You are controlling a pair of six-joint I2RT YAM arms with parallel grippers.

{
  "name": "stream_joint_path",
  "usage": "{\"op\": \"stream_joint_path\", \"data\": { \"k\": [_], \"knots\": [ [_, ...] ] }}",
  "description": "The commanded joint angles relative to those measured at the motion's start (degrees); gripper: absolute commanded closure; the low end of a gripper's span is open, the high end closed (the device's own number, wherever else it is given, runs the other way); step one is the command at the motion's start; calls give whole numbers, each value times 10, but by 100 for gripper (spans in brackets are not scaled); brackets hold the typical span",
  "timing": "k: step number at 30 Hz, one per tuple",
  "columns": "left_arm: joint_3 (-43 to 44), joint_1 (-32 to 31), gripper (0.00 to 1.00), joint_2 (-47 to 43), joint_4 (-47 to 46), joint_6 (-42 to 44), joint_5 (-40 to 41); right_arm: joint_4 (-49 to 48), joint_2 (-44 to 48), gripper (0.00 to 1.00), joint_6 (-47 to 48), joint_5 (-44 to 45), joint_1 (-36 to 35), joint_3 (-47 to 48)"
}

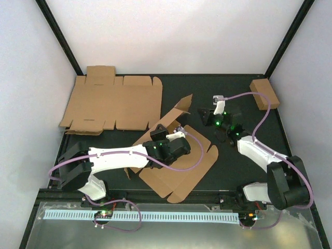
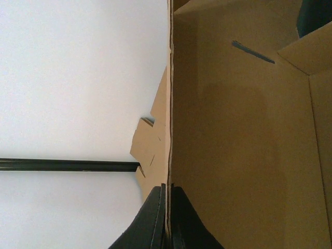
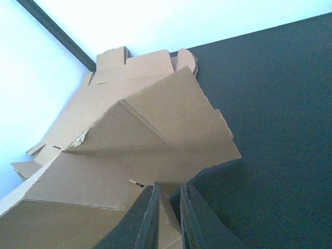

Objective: Fold the paper box

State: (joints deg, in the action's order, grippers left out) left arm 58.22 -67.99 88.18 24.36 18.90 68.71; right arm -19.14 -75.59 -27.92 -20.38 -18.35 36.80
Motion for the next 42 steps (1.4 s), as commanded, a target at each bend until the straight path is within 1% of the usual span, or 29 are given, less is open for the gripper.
{"op": "stream_joint_path", "data": {
  "k": [1, 12, 14, 18, 21, 24, 27, 29, 31, 32, 33, 35, 37, 38, 40, 42],
  "knots": [
    [-4, -6, 98, -9, -2, -3, -16, 9, 30, 84, 13, 21, 1, -7],
    [-5, -8, 98, -9, -2, -3, -17, 61, 104, 80, 18, 45, 0, 3],
    [-4, -8, 98, -9, -2, -3, -17, 76, 120, 67, 14, 50, 0, 6],
    [-4, -8, 99, -8, -4, 0, -18, 112, 168, 23, 7, 61, 1, 22],
    [-3, -8, 99, -10, -7, 3, -15, 178, 206, 1, -9, 88, 1, 63],
    [2, -7, 98, -12, -4, -1, -7, 263, 236, 0, -44, 86, 1, 138],
    [8, -7, 98, -8, -3, -9, 2, 334, 253, 0, -101, 30, 2, 227],
    [12, -6, 98, -2, 4, -14, -1, 373, 257, 0, -167, -3, 2, 286],
    [13, -4, 97, 12, 7, -15, 1, 416, 266, 0, -223, -8, 2, 341],
    [14, -4, 97, 18, 9, -16, 1, 422, 276, 0, -256, -10, 2, 354],
    [17, -4, 97, 25, 15, -21, -1, 381, 288, 0, -288, -21, 2, 350],
    [27, -4, 97, 38, 30, -37, -8, 272, 304, 0, -378, -64, 2, 305],
    [34, -4, 97, 53, 37, -41, -15, 205, 293, 0, -458, -99, 3, 272],
    [39, -4, 98, 60, 43, -43, -15, 181, 278, 0, -482, -124, 2, 266],
    [52, -4, 98, 69, 61, -58, -10, 173, 252, 0, -500, -151, 2, 265],
    [51, -4, 98, 66, 66, -63, -12, 164, 245, 0, -489, -151, 2, 260]
  ]
}}
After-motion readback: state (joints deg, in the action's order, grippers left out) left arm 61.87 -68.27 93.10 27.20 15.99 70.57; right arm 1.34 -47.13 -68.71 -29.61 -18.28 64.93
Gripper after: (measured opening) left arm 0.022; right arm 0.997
